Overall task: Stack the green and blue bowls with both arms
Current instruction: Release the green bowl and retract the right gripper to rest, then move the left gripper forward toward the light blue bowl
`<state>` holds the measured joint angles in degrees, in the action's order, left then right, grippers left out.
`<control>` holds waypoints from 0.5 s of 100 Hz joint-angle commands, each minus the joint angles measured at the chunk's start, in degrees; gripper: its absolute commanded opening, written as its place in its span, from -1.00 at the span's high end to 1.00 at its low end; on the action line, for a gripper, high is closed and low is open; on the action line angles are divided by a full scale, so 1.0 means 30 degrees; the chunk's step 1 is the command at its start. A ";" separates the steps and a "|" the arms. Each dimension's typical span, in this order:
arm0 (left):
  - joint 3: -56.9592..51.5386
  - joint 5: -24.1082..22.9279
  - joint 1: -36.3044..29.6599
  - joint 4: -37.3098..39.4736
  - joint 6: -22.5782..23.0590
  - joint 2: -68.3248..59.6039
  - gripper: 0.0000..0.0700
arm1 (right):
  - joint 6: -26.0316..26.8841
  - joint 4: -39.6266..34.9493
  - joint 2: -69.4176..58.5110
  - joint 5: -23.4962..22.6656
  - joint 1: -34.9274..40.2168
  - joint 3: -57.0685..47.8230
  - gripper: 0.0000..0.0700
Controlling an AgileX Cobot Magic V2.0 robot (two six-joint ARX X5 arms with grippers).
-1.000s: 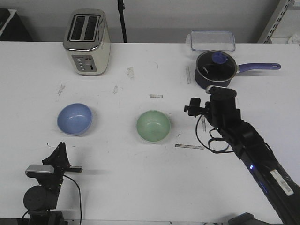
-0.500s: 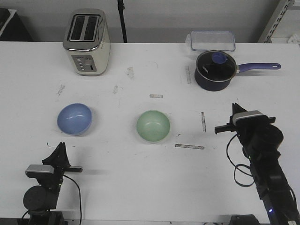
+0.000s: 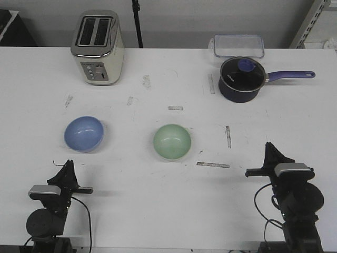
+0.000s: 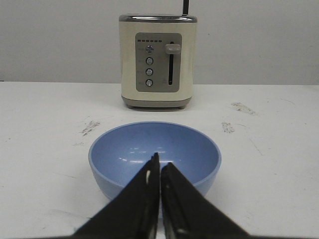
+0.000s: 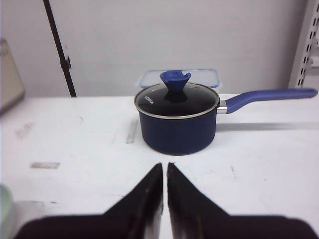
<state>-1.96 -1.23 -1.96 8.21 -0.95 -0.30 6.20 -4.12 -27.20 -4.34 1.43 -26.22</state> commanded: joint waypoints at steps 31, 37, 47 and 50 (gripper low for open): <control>0.0423 -0.0029 -0.0015 0.0284 0.0102 0.0036 1.00 | 0.0860 -0.2382 0.4320 0.0007 0.0015 0.0182 0.98; 0.0423 -0.0029 -0.0015 0.0284 0.0102 0.0036 1.00 | 0.0860 -0.2412 0.4830 0.0007 0.0015 0.0182 0.98; 0.0423 -0.0029 -0.0015 0.0284 0.0102 0.0036 1.00 | 0.0860 -0.2361 0.5464 0.0007 0.0022 0.0182 0.98; 0.0423 -0.0029 -0.0015 0.0284 0.0102 0.0036 1.00 | 0.0860 -0.2353 0.5603 0.0007 0.0022 0.0182 0.98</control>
<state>-1.96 -1.23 -1.96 8.21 -0.95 -0.30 7.99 -11.70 -11.00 -4.34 1.45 -25.45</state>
